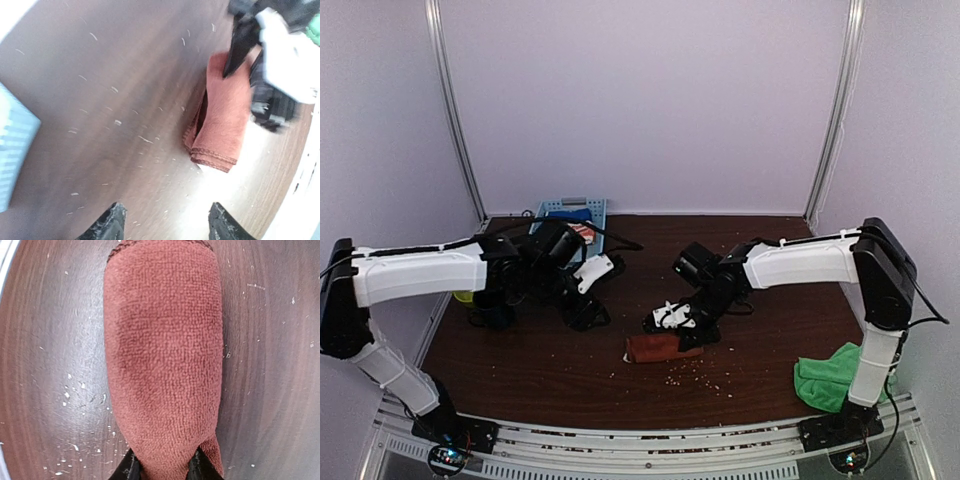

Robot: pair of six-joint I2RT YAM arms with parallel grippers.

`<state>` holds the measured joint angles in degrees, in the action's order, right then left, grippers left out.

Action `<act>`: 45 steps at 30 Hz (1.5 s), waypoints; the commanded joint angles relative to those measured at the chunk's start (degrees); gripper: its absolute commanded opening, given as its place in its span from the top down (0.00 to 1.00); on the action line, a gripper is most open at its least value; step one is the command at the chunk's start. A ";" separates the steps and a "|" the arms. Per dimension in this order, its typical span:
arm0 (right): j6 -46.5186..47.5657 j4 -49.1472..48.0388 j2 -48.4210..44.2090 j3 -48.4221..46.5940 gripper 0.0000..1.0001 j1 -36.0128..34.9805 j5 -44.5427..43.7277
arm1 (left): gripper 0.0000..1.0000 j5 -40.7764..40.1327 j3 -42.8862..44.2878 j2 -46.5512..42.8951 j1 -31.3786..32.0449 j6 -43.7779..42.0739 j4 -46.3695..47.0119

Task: Roll the towels
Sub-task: Roll the towel at the center of the board.

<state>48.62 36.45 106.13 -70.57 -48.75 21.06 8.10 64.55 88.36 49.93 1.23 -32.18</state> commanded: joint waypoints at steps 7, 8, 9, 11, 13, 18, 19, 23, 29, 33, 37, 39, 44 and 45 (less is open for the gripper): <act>-4.10 23.19 17.49 -15.00 0.72 2.90 4.81 | 0.36 -2.24 -9.89 -22.81 3.38 -6.43 16.46; -4.22 24.50 18.74 -16.44 0.72 3.01 5.18 | 0.36 -0.07 -8.44 -21.74 4.03 -6.74 15.29; -4.28 25.61 19.88 -17.79 0.72 3.18 5.79 | 0.36 0.64 -6.62 -20.35 5.60 -6.89 13.97; -4.85 27.34 21.66 -19.97 0.73 3.34 7.04 | 0.36 -3.44 -3.01 -16.69 11.82 -8.24 12.00; -4.94 29.23 23.51 -22.23 0.73 3.55 8.21 | 0.36 -10.81 0.97 -11.67 18.66 -10.95 10.27; -7.38 32.37 27.50 -27.05 0.74 4.50 9.69 | 0.36 -18.61 6.40 -0.55 22.34 -13.61 4.12; -7.48 32.76 27.95 -27.77 0.74 4.71 9.89 | 0.35 -19.57 5.86 0.58 22.75 -14.88 4.57; -7.60 33.38 29.76 -29.89 0.74 5.19 9.80 | 0.05 -22.43 3.48 4.58 23.10 -18.57 9.19; -7.60 34.03 30.73 -31.03 0.74 5.42 10.57 | 0.06 -24.21 5.57 12.00 23.10 -22.41 12.61; -7.42 34.06 30.96 -30.99 0.74 5.41 10.52 | 0.15 -23.70 7.43 16.62 23.10 -24.65 13.20; -7.27 34.04 31.01 -30.90 0.74 5.56 10.67 | 0.21 -25.81 9.39 20.76 23.03 -25.85 13.10; -7.07 34.08 31.02 -30.86 0.74 5.55 10.90 | 0.21 -28.08 9.72 22.18 22.93 -26.30 14.14; -6.72 34.28 31.22 -30.86 0.74 5.60 11.11 | 0.23 -30.47 11.98 24.35 22.67 -27.28 13.75; -6.56 34.30 31.29 -30.86 0.74 5.60 11.11 | 0.23 -30.32 12.40 24.34 22.67 -27.40 13.35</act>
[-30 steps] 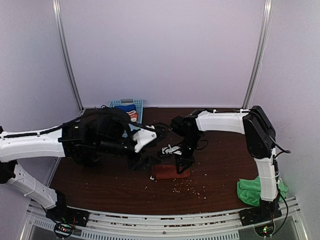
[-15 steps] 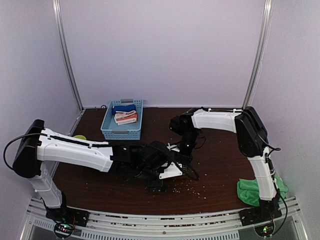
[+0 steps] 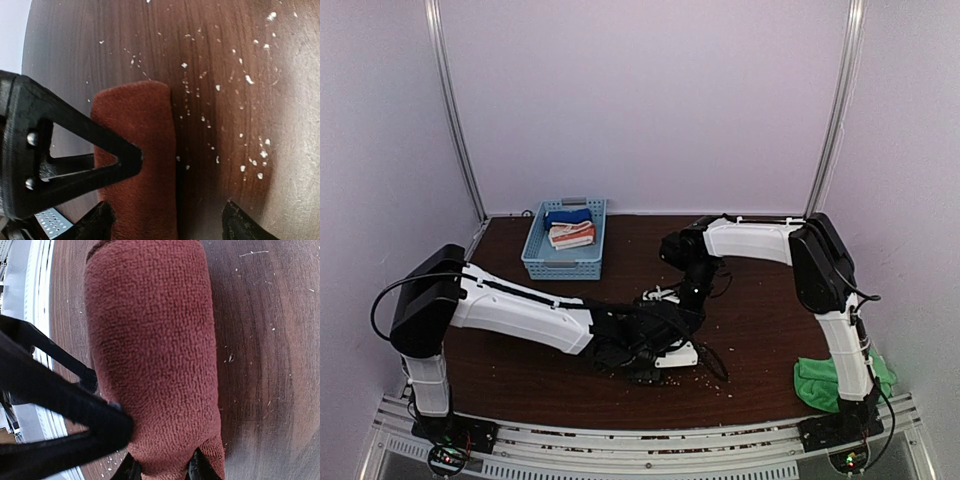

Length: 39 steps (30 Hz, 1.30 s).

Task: Roll the towels
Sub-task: Roll the towel at the center of the board.

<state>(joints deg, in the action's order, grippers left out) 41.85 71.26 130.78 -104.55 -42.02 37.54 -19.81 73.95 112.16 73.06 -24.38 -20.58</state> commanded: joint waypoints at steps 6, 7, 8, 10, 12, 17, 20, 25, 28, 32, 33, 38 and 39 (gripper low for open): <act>1.03 2.03 7.75 1.82 0.74 -0.88 -3.48 | 0.22 -3.64 3.62 0.59 -0.66 -2.58 0.37; 1.04 2.75 8.08 1.33 0.74 -0.75 -2.92 | 0.22 -3.95 3.72 0.99 -0.90 -2.61 0.26; 1.88 3.70 8.60 0.67 0.74 -0.59 -2.26 | 0.22 -4.00 3.88 1.44 -1.10 -2.60 0.14; 3.39 5.92 9.70 -0.98 0.74 -0.17 -0.94 | 0.20 -4.21 4.12 2.41 -1.53 -2.70 0.11; 3.23 6.50 10.35 -1.51 0.74 0.28 -0.41 | 0.20 -4.35 4.43 3.31 -2.11 -2.92 0.08; 3.01 6.52 10.54 -1.34 0.74 1.09 -0.20 | 0.23 -0.73 5.19 4.93 -3.54 -2.87 -0.79; 2.72 6.52 10.57 -1.53 0.74 1.56 0.52 | 0.34 1.94 5.76 5.52 -4.39 -2.61 -0.94; 3.76 6.43 8.08 -0.99 0.67 1.68 1.50 | 0.53 7.23 6.84 6.05 -5.67 -1.83 -2.39; 4.32 6.43 5.75 -0.70 0.63 1.77 2.42 | 0.56 10.21 6.99 6.10 -6.08 -0.98 -3.05; 3.70 5.84 5.13 -0.70 0.65 1.85 2.01 | 0.42 9.36 6.85 6.03 -6.08 0.27 -3.05; 3.31 5.70 5.54 -0.73 0.67 1.85 1.87 | 0.37 8.74 6.76 5.86 -6.08 0.71 -2.80; -0.22 6.52 9.18 -1.68 0.73 2.60 3.62 | 0.24 2.35 3.67 2.33 -4.66 0.32 1.22; -0.64 6.52 9.67 -1.63 0.73 2.78 3.63 | 0.23 1.22 3.26 1.82 -4.34 0.08 1.63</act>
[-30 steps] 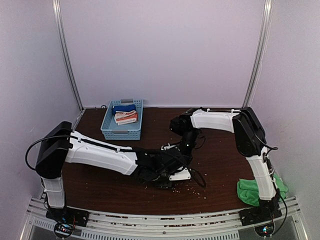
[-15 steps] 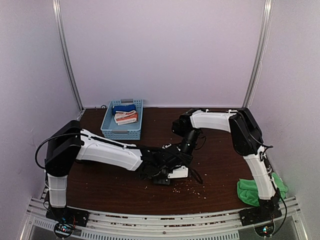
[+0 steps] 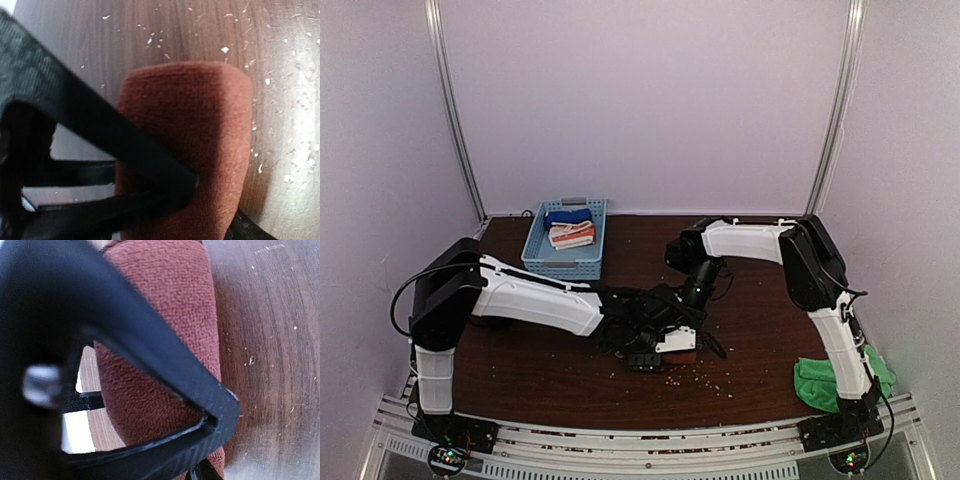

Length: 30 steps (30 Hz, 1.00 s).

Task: Roll the towels
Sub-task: Roll the towel at the center of the board, then pick up the towel from the center of the board.

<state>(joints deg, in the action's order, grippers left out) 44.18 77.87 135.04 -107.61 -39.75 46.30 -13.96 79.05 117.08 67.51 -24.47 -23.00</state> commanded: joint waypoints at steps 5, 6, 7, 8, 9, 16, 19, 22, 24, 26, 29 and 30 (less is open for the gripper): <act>-4.48 -0.08 7.23 1.20 0.73 1.39 -4.93 | 0.24 -6.83 -2.28 -4.23 2.62 -0.15 4.55; -4.80 -0.09 7.56 1.10 0.73 1.53 -4.89 | 0.25 -7.29 -2.43 -4.47 3.01 -0.24 4.81; -5.05 -0.08 7.72 1.09 0.74 1.57 -4.84 | 0.26 -7.28 -2.49 -4.64 3.25 -0.33 4.93; -5.07 -0.12 7.84 1.16 0.73 1.68 -4.76 | 0.26 -7.13 -2.55 -4.66 3.32 -0.34 4.93; -5.00 -0.13 7.86 1.17 0.73 1.69 -4.61 | 0.28 -7.06 -2.57 -4.57 3.34 -0.23 5.17; -4.27 -0.09 5.99 0.74 0.68 1.86 -3.76 | 0.37 -5.75 -0.14 -0.58 2.89 0.24 3.57; -4.19 -0.17 5.58 1.09 0.67 2.19 -3.78 | 0.40 -4.97 0.28 0.54 2.15 1.44 2.56; -3.89 -0.17 6.07 1.88 0.67 2.39 -3.40 | 0.38 -5.32 -0.13 1.40 1.52 1.83 2.42; -3.84 -0.17 6.62 2.41 0.67 2.44 -2.93 | 0.36 -5.41 -0.52 1.70 1.33 1.88 2.58; -3.72 -0.17 7.33 2.66 0.67 2.49 -2.59 | 0.36 -5.11 -0.58 2.17 1.08 1.88 2.74; -3.48 -0.15 8.08 2.85 0.66 2.48 -2.08 | 0.37 -4.08 -0.11 3.39 0.88 1.53 2.64; -3.45 -0.16 8.20 2.92 0.66 2.49 -2.02 | 0.37 -3.58 -0.01 3.68 0.87 1.35 2.55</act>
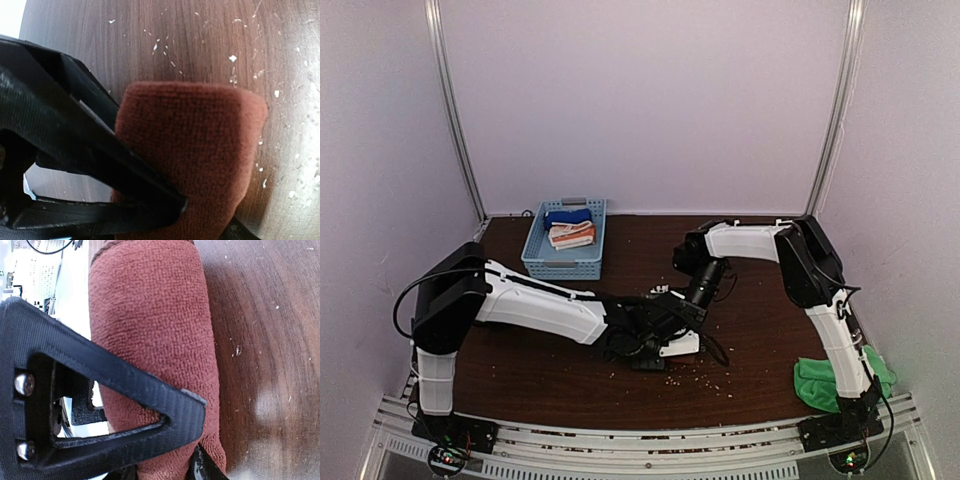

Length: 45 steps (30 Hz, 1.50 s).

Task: Roll the towels
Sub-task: Pick up the towel from the center of the board.

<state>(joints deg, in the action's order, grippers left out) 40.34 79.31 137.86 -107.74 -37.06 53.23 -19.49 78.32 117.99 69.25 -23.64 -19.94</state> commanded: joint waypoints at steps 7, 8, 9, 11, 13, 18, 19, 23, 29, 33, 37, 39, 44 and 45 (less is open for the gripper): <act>0.96 -1.56 4.39 3.24 0.62 0.09 -8.27 | 0.53 4.33 2.66 4.31 -1.46 0.39 -2.46; 1.18 -1.53 3.91 3.24 0.61 0.20 -8.04 | 0.56 4.76 2.78 4.20 -1.55 0.32 -2.61; 1.39 -1.55 3.26 3.29 0.59 0.35 -7.90 | 0.59 5.05 2.79 4.13 -1.64 0.22 -2.68; 1.79 -1.53 0.91 3.24 0.53 0.86 -8.22 | 0.64 5.52 2.65 3.80 -1.75 -0.03 -2.66; 2.52 -1.55 -2.78 3.09 0.47 1.82 -8.36 | 0.68 6.08 2.47 3.26 -1.88 -0.08 -2.64; 2.55 -1.53 -14.12 2.39 0.26 5.16 -8.68 | 0.78 7.27 2.60 2.39 -2.19 -0.35 -2.69; 2.55 -1.53 -15.93 2.37 0.24 5.82 -9.10 | 0.79 7.40 2.70 2.30 -2.29 -0.48 -2.69; 2.48 -1.80 -22.60 3.78 0.00 9.40 -10.41 | 0.85 7.64 3.30 2.33 -2.59 -0.66 -3.07; -9.38 -24.51 -35.61 18.13 0.00 15.27 -12.35 | 0.94 7.80 3.40 0.61 -3.07 -0.89 -3.19; -12.17 -37.73 -42.12 29.72 0.00 16.18 -15.29 | 1.00 7.40 4.42 -1.54 -3.21 -1.21 -3.82; -13.75 -44.62 -44.04 35.43 0.00 16.53 -16.37 | 1.00 6.78 5.70 -4.36 -3.32 -1.34 -4.41; -14.17 -45.24 -43.28 35.87 0.00 16.94 -16.75 | 1.00 6.62 6.14 -6.13 -3.41 -1.50 -4.41; -14.75 -45.60 -42.71 35.98 0.00 18.12 -17.05 | 1.00 5.26 7.05 -9.55 -3.74 -1.82 -5.26; -14.76 -45.78 -42.77 36.16 0.00 18.38 -16.86 | 1.00 5.04 7.14 -10.25 -3.96 -1.88 -5.48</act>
<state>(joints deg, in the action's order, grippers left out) 26.96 37.45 95.35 -71.96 -19.84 37.47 -13.23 83.20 112.51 66.15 -24.58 -25.43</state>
